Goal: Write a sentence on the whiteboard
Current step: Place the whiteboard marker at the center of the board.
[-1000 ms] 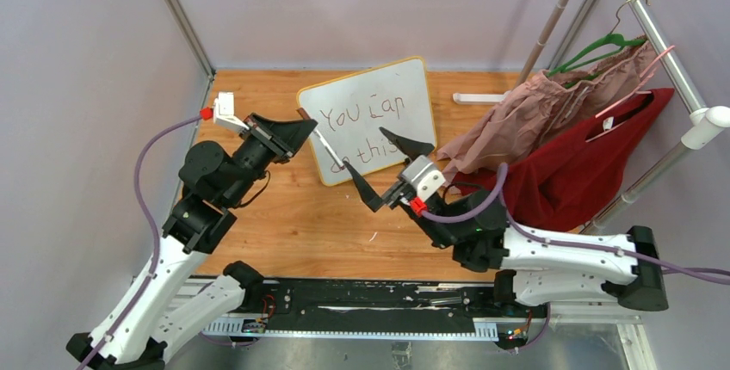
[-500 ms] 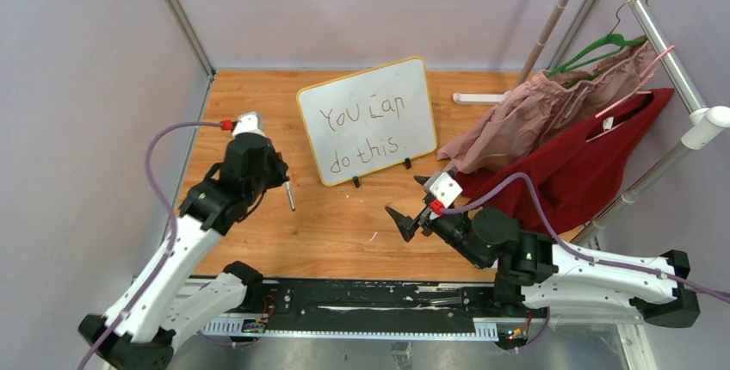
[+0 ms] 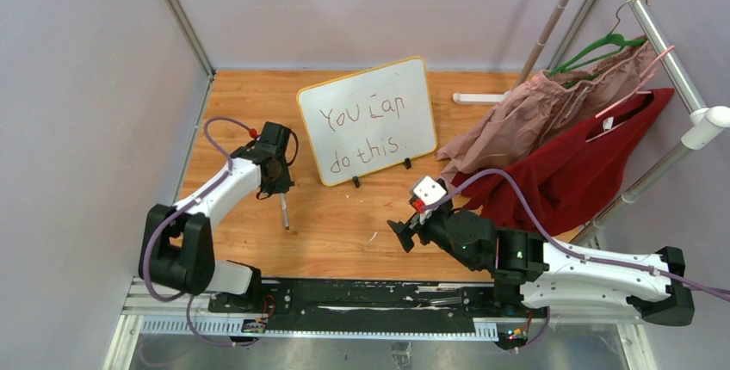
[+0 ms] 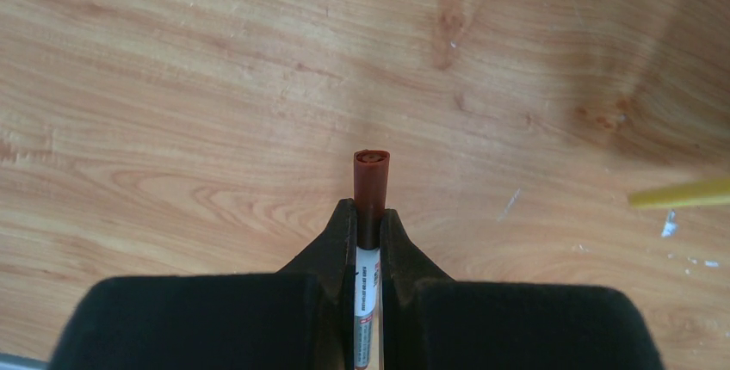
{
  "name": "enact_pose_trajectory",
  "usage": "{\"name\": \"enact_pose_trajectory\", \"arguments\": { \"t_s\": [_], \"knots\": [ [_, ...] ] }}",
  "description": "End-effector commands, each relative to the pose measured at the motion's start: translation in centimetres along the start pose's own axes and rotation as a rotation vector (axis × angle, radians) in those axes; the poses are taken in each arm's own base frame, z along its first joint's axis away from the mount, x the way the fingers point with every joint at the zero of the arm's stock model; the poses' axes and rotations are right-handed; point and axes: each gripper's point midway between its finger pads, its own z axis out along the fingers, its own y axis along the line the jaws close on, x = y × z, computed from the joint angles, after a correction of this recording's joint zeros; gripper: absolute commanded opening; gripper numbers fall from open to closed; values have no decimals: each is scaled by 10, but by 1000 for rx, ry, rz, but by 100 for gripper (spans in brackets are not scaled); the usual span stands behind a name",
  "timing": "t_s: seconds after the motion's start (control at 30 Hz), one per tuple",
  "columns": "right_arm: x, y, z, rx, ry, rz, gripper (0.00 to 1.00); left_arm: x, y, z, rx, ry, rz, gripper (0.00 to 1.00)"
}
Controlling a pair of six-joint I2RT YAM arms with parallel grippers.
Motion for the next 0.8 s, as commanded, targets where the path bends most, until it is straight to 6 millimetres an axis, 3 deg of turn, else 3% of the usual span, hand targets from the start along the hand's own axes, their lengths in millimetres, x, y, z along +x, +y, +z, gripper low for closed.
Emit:
{"name": "enact_pose_trajectory", "arguments": {
  "t_s": [0.0, 0.17, 0.5, 0.77],
  "knots": [
    [-1, 0, -2, -4, 33, 45, 90, -25, -11, 13, 32, -13, -4, 0],
    [-2, -3, -7, 1, 32, 64, 90, -34, -13, 24, 24, 5, -4, 1],
    [-13, -11, -13, 25, 10, 69, 89, -17, -3, 47, -2, 54, -10, 9],
    [-19, -17, -14, 48, -1, 48, 89, -14, 2, 51, -2, 55, -33, 16]
  ]
}}
